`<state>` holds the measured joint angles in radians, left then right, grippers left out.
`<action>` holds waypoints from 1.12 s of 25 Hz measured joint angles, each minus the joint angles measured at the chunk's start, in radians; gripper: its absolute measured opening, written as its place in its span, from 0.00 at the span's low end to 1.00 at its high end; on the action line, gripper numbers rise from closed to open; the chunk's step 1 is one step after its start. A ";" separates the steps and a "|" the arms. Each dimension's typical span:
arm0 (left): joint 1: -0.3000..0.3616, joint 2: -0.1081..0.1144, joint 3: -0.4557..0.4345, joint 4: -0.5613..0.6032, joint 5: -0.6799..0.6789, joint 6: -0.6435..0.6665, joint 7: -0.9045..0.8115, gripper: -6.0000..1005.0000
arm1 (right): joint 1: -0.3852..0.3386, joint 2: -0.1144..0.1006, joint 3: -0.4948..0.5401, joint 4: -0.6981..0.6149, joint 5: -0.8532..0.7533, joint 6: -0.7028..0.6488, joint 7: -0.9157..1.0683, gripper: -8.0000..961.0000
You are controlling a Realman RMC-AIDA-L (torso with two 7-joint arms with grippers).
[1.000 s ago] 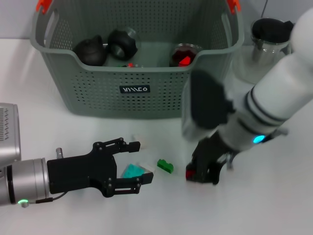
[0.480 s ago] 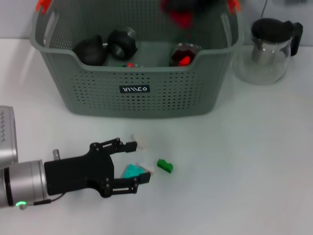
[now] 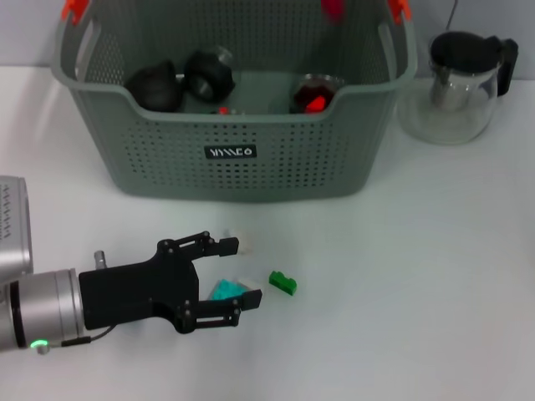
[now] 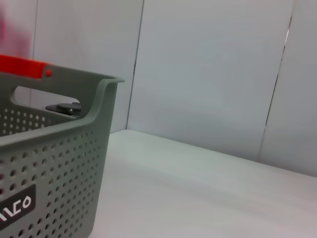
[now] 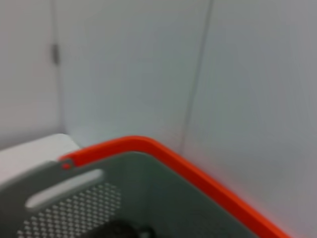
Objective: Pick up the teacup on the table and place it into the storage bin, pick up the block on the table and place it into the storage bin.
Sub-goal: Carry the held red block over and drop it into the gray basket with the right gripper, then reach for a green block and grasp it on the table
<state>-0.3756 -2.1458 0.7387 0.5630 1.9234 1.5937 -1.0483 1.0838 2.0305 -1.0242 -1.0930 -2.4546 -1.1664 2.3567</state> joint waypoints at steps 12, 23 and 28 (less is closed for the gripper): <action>-0.003 0.005 -0.002 0.000 -0.005 0.007 -0.004 0.83 | -0.182 0.017 0.001 -0.203 0.301 -0.271 -0.268 0.57; -0.002 0.008 -0.002 0.001 -0.005 0.007 0.000 0.83 | -0.280 0.033 -0.091 -0.131 0.125 -0.631 -0.421 0.97; -0.003 0.008 -0.002 0.003 -0.004 0.007 0.001 0.83 | -0.256 0.073 -0.247 0.013 0.045 -0.468 -0.418 0.96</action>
<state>-0.3788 -2.1381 0.7362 0.5664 1.9193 1.6009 -1.0473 0.8281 2.1036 -1.2708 -1.0803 -2.4093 -1.6343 1.9387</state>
